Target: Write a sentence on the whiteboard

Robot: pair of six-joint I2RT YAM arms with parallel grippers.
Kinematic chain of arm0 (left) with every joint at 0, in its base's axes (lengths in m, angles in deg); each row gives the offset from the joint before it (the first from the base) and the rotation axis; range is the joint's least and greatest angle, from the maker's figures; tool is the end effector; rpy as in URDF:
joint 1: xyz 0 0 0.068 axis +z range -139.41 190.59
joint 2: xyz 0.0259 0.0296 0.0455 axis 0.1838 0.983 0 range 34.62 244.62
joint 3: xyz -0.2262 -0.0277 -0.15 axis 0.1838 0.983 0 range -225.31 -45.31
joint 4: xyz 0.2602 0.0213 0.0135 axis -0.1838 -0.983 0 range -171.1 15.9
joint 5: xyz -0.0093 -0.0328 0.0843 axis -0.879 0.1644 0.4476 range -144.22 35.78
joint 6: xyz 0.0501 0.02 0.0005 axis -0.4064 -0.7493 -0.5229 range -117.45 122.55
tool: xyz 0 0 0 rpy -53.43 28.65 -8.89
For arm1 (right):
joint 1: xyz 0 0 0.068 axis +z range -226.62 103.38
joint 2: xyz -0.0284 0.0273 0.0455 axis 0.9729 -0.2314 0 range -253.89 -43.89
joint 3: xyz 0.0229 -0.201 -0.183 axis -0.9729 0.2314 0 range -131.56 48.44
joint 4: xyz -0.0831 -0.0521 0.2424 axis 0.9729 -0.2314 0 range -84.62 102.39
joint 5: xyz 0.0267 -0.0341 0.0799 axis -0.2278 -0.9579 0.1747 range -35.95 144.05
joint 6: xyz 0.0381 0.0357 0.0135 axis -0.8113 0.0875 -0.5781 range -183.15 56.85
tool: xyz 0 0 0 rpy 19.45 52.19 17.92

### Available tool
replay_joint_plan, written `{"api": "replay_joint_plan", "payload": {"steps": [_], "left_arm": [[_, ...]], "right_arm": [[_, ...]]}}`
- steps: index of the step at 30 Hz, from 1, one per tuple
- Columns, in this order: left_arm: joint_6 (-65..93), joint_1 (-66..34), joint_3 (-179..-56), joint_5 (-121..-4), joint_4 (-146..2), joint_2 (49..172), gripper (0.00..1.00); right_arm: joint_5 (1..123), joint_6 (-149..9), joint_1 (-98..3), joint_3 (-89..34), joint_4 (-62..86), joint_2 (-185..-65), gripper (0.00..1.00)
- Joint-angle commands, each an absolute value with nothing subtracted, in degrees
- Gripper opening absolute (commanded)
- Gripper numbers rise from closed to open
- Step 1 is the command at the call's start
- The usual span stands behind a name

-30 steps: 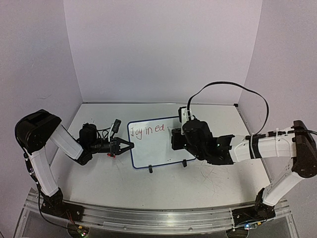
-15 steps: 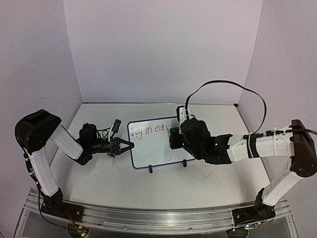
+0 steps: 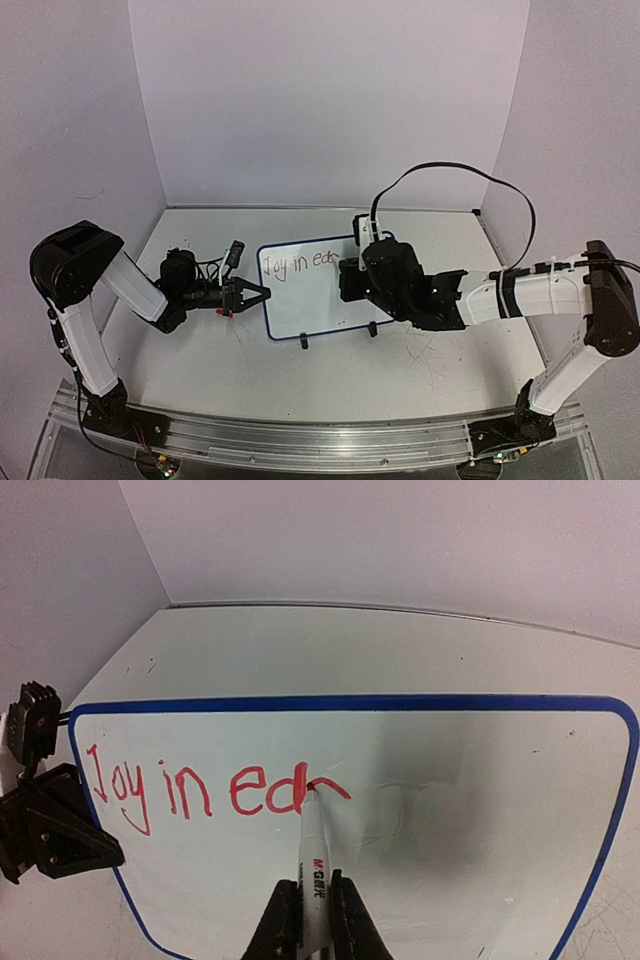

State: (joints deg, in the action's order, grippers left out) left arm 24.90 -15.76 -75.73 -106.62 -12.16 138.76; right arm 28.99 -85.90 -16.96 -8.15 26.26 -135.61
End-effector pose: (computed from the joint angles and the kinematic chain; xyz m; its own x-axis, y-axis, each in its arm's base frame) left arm 0.2602 -0.1605 0.1316 -0.5364 0.0068 -0.8439 0.8237 0.2217 -0.5218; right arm 0.1957 0.3047 0.2469 -0.3941 0.0200 -0.9188 -0.4662 0.8572 0.2187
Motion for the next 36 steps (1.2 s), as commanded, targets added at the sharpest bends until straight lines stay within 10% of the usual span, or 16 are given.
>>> {"api": "replay_joint_plan", "payload": {"steps": [1, 36], "left_arm": [[24.3, -15.2, -76.1, -105.9, -14.5, 137.4, 0.0], [24.3, -15.3, -76.2, -106.0, -14.5, 137.5, 0.0]], "right_arm": [[29.3, -87.6, -17.3, -7.3, 24.6, -134.5, 0.0], [26.3, -82.7, -18.7, -10.2, 27.9, -133.5, 0.0]]}}
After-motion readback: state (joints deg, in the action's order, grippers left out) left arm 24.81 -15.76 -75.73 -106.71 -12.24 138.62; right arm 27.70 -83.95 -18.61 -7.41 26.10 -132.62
